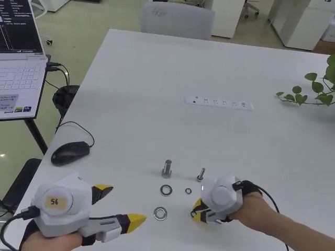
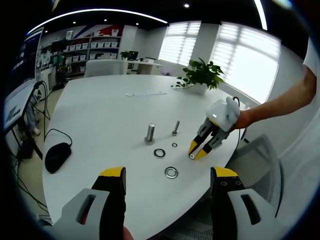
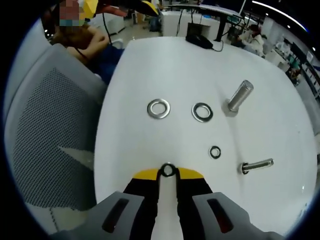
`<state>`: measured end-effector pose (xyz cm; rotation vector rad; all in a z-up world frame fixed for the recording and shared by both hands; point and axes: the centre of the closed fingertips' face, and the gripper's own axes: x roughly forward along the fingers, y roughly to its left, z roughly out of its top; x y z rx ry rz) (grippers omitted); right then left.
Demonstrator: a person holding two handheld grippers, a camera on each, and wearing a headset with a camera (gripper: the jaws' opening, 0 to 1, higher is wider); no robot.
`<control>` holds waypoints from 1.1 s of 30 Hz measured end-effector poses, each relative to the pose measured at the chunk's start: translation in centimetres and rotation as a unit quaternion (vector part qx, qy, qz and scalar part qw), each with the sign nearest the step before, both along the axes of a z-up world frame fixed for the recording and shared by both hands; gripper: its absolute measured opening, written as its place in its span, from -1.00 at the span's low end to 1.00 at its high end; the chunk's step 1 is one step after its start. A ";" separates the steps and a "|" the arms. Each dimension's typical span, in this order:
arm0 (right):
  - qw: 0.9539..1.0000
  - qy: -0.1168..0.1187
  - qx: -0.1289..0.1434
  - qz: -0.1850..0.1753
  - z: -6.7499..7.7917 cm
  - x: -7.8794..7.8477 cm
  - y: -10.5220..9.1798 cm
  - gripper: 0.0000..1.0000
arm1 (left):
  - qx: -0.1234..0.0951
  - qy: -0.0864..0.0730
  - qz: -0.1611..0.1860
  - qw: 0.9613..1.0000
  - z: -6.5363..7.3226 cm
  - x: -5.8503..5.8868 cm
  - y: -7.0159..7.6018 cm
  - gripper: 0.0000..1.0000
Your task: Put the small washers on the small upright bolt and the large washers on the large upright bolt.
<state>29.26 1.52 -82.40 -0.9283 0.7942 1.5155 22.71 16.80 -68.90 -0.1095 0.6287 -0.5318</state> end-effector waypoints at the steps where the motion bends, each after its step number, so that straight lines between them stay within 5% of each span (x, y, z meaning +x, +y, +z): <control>1: 1.000 0.002 0.006 -0.012 0.1 0.2 0.0 -0.72 | 0.000 0.000 0.001 1.000 -0.1 0.0 0.1 0.36; 9: 0.996 0.003 0.034 -0.084 1.7 2.4 -0.5 -0.73 | 0.002 0.000 0.000 1.000 0.0 0.0 0.0 0.36; 18: 0.981 -0.021 0.071 -0.177 4.5 6.8 -1.7 -0.73 | 0.001 -0.002 -0.002 1.000 0.1 0.2 -0.1 0.36; 27: 0.972 -0.044 0.082 -0.214 6.2 9.7 -1.8 -0.73 | -0.001 -0.001 -0.004 1.000 0.0 0.0 -0.4 0.36; 33: 0.974 -0.063 0.084 -0.203 7.2 10.8 -0.9 -0.73 | 0.001 0.000 -0.004 1.000 0.1 0.0 -0.2 0.36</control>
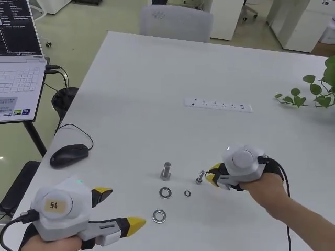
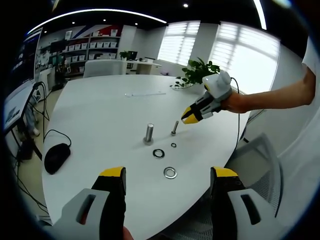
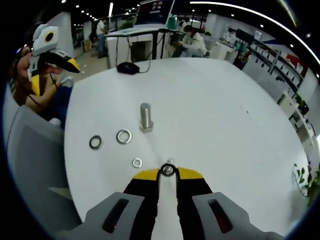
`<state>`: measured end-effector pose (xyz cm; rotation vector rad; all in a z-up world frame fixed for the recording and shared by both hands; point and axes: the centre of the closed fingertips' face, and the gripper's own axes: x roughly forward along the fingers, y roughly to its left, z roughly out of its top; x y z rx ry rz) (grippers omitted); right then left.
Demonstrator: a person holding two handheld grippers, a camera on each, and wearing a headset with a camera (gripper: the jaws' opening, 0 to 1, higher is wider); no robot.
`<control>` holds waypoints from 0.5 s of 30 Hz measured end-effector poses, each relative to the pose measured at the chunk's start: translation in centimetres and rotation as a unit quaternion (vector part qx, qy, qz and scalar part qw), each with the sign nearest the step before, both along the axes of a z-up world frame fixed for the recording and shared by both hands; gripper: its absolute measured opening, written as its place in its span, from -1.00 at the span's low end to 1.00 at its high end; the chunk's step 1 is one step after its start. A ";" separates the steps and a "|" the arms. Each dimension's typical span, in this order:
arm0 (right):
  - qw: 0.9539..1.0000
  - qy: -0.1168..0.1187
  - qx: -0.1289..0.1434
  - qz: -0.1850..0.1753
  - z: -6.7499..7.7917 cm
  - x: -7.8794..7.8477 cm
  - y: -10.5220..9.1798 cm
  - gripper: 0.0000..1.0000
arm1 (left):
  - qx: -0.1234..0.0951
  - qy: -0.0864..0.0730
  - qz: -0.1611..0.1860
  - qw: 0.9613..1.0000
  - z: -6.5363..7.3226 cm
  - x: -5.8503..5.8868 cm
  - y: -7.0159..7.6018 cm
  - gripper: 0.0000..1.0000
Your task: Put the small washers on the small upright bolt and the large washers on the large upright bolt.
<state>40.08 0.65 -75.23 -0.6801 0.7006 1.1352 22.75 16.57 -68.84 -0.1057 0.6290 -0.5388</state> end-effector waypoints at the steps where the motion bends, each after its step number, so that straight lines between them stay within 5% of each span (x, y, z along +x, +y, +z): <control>1: 1.000 0.001 -0.003 0.002 0.1 0.1 0.2 -0.73 | 0.001 0.000 0.001 1.000 0.0 0.0 0.1 0.36; 15: 0.999 0.006 -0.029 0.018 -0.7 0.5 0.8 -0.73 | -0.002 -0.002 0.002 1.000 0.2 0.1 0.2 0.36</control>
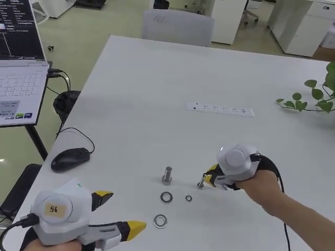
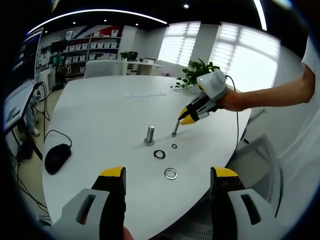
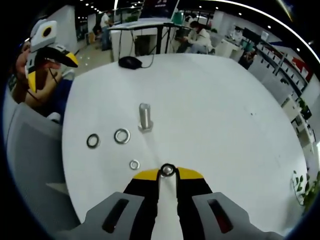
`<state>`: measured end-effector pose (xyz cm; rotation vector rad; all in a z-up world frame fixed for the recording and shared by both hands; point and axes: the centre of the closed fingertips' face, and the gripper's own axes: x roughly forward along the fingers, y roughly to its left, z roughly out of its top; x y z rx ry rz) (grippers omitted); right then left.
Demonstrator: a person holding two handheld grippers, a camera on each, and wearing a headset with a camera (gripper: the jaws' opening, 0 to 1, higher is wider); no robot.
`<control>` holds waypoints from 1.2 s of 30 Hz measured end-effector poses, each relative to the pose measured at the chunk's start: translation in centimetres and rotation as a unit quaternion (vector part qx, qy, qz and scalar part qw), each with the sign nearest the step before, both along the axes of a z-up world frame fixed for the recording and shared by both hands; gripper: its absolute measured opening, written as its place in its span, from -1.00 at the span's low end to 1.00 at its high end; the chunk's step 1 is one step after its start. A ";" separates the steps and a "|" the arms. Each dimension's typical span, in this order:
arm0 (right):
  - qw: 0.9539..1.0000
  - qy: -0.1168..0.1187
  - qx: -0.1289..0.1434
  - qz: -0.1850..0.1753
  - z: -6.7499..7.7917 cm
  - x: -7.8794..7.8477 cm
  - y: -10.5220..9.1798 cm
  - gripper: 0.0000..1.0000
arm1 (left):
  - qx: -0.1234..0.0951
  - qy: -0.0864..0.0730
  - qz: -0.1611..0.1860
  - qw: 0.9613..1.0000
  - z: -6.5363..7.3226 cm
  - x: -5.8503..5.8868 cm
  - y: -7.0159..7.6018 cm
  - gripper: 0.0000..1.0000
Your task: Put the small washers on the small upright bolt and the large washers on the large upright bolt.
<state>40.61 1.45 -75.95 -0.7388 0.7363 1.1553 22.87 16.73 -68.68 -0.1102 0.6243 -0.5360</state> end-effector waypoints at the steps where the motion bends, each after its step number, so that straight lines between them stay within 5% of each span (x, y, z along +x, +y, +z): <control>1: 1.000 0.001 0.000 0.000 -0.1 0.1 0.0 -0.73 | 0.000 0.000 0.000 1.000 0.0 0.0 0.0 0.36; 36: 1.000 0.007 -0.028 0.009 -0.9 0.4 0.3 -0.72 | -0.004 0.000 0.006 1.000 0.0 0.0 0.1 0.36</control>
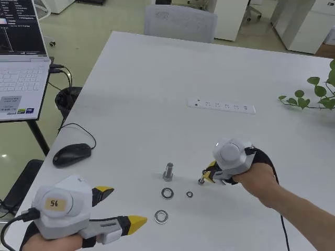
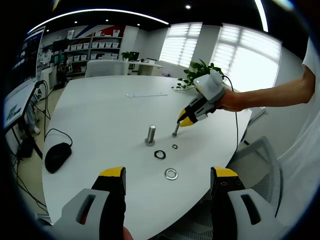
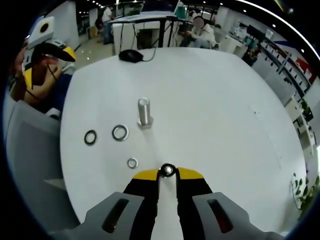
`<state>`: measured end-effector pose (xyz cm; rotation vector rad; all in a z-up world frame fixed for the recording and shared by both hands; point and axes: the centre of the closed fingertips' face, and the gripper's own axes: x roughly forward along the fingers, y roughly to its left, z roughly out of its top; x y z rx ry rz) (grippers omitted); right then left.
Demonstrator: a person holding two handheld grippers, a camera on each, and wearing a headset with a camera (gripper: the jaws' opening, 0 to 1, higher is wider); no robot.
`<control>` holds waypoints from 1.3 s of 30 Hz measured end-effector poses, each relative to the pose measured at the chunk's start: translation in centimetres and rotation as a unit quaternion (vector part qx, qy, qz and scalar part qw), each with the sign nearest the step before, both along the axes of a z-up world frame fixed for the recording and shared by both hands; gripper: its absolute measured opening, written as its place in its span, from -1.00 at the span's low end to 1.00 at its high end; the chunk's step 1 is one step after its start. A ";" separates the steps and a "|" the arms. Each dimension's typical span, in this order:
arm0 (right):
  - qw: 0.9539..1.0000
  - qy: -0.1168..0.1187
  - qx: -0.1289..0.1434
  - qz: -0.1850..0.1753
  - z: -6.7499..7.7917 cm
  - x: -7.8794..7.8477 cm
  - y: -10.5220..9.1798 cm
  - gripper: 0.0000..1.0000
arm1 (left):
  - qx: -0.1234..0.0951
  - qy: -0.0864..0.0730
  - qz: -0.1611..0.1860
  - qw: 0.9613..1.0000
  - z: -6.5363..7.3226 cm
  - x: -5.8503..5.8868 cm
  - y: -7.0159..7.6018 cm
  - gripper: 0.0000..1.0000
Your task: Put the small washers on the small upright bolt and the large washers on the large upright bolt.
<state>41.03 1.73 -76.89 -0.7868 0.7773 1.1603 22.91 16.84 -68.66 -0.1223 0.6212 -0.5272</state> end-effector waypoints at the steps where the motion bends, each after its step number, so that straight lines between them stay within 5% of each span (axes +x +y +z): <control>1: 1.000 0.000 -0.001 0.001 0.0 -0.1 0.0 -0.72 | 0.001 0.000 0.000 1.000 0.0 0.0 0.0 0.36; 23: 0.999 0.016 -0.034 0.012 -2.2 -0.2 -0.1 -0.72 | -0.001 0.003 0.007 1.000 -0.2 -0.4 0.6 0.36; 39: 0.999 0.026 -0.035 0.000 -3.6 -0.3 -0.5 -0.67 | 0.003 0.004 0.007 1.000 -0.2 -0.3 0.9 0.36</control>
